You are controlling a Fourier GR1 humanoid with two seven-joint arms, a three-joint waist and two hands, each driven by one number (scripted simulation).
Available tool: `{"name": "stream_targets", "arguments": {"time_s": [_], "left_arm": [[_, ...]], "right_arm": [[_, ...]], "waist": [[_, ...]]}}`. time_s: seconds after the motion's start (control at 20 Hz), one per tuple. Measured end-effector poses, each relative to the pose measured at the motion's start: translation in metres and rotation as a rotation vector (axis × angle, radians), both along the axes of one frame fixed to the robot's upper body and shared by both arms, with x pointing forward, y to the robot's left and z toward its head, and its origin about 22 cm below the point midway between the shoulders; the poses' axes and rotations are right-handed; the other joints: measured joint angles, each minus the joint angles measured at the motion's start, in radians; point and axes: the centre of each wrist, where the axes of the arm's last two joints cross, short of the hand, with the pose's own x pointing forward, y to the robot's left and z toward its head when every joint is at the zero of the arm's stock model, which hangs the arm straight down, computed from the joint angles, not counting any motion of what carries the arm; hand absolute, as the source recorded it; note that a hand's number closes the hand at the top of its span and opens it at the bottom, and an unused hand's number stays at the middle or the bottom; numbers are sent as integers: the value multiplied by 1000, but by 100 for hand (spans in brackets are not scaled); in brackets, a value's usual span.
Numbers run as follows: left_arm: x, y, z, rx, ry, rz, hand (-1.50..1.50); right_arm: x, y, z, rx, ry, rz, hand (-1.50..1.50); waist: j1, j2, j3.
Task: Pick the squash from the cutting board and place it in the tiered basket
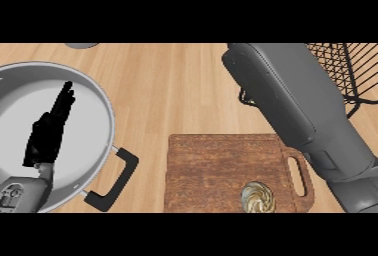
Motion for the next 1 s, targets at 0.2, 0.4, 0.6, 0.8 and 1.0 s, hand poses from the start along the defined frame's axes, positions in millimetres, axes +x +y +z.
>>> {"name": "stream_targets", "arguments": {"time_s": [0.2, 0.4, 0.6, 0.8, 1.0], "left_arm": [[-7, -4, -7, 7, -3, -9, 0], [-4, -2, -4, 8, -4, -10, 0], [-3, -4, -3, 7, -2, -11, 0], [-3, -5, -5, 4, -6, -9, 0], [-7, 0, -7, 7, -10, -9, 0]], "right_arm": [[15, -23, -12, -116, 32, -90, 150], [31, -61, -13, -246, 69, -189, 150], [37, -90, -15, -309, 94, -237, 150], [44, -117, -17, -322, 116, -222, 150], [45, -138, -23, -297, 155, -179, 150]], "waist": [[3, 0, 0], [2, 2, 0], [0, 1, 0], [4, 2, 0], [3, 1, 0]]}}
